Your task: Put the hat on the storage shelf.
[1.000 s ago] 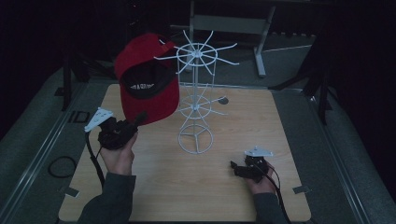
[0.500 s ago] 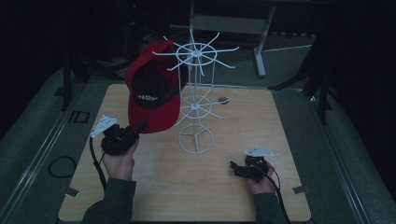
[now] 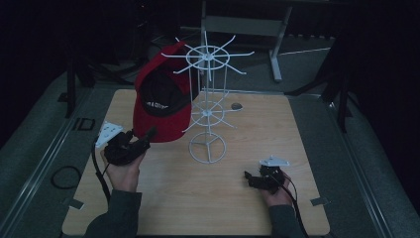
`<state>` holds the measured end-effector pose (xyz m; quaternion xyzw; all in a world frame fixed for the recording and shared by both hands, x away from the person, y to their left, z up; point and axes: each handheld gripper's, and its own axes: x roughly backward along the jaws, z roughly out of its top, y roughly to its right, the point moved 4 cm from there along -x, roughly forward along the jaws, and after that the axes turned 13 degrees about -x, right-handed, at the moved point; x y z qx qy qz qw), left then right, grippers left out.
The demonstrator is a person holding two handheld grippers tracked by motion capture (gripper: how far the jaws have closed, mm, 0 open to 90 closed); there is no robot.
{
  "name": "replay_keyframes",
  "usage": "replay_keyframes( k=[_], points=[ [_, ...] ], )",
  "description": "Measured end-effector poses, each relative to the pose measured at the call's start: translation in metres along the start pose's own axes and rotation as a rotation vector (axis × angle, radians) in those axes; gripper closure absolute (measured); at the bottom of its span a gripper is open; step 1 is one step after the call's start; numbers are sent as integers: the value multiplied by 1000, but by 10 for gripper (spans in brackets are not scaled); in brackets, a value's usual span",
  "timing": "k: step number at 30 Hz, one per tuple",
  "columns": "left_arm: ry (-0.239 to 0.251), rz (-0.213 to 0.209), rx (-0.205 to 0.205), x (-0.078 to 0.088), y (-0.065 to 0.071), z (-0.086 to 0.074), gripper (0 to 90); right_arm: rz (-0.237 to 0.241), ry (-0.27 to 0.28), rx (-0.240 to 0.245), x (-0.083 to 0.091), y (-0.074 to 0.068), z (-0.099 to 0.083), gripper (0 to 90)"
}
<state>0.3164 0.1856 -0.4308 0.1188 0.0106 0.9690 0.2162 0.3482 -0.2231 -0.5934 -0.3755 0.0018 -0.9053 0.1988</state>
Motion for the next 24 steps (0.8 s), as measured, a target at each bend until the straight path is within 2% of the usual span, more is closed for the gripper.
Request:
replay_keyframes(
  k=[5, 10, 24],
  points=[
    [-21, 11, -1, -1, -2, -3, 411, 1, -1, -2, 0, 0, 0, 221],
    [-28, 19, 5, 0, -6, -5, 360, 0, -1, -1, 0, 0, 0, 220],
    [-55, -8, 9, 2, -11, -16, 344, 0, -1, 0, 0, 0, 0, 220]
  ],
)
